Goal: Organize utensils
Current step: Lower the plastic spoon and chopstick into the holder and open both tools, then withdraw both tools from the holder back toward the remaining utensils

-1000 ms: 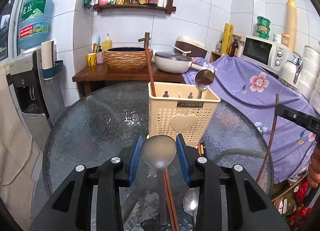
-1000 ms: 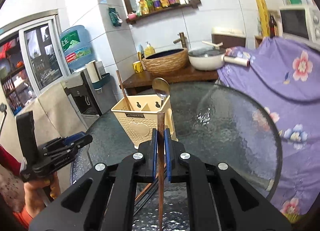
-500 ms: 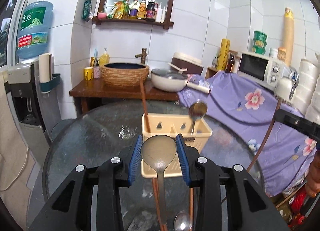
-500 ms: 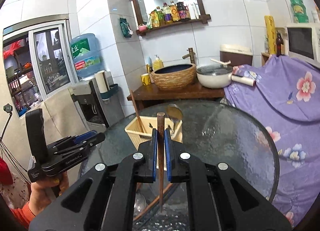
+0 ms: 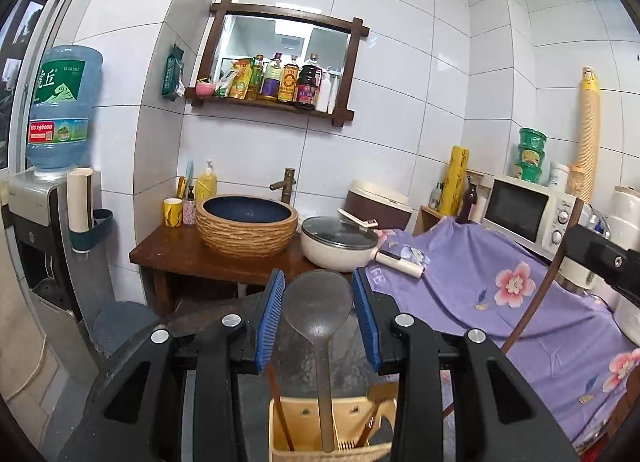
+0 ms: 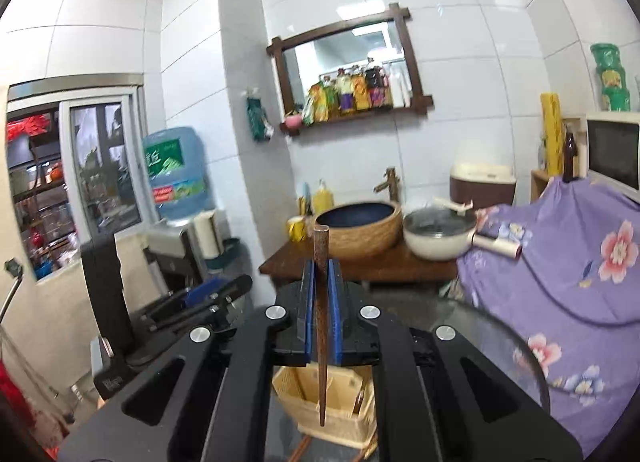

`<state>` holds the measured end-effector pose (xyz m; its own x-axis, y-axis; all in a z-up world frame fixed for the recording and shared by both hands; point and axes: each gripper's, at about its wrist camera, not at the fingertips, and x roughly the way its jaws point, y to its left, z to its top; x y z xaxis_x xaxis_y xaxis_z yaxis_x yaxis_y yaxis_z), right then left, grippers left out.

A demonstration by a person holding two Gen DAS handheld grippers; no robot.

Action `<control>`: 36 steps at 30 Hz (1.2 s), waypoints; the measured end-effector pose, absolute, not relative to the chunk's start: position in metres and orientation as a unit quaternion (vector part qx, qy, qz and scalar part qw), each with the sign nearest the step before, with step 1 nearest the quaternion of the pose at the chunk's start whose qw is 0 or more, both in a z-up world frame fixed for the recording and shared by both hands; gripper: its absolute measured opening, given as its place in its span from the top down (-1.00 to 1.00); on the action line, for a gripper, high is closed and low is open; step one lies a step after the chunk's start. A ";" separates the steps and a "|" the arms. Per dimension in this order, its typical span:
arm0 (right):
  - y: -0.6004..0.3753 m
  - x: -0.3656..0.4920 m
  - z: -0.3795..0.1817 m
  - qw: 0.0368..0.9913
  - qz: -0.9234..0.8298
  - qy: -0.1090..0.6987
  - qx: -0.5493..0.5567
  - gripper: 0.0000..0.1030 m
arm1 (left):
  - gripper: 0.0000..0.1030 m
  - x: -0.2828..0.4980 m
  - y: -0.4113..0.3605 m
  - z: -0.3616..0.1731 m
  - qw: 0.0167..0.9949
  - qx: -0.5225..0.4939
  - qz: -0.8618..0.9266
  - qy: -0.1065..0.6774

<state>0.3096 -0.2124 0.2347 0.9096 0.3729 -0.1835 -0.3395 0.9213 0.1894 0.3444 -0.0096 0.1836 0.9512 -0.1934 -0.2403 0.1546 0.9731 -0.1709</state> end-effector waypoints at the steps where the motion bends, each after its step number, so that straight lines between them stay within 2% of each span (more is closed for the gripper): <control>1: -0.210 0.313 0.235 0.976 0.176 0.107 0.074 0.85 | 0.33 0.350 -0.011 0.183 0.985 -0.075 -0.085 0.128; 18: -0.192 0.358 0.131 0.975 0.144 0.161 0.055 0.85 | 0.33 0.374 -0.018 0.077 0.979 -0.059 -0.078 0.180; 36: -0.194 0.367 0.097 0.971 0.143 0.180 0.057 0.85 | 0.33 0.373 -0.032 0.031 0.965 -0.016 -0.101 0.240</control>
<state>0.3669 -0.1935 0.0970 0.8940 0.2982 -0.3344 -0.2572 0.9527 0.1619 0.3727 -0.0318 0.0306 0.8640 -0.2027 -0.4609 0.1876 0.9791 -0.0790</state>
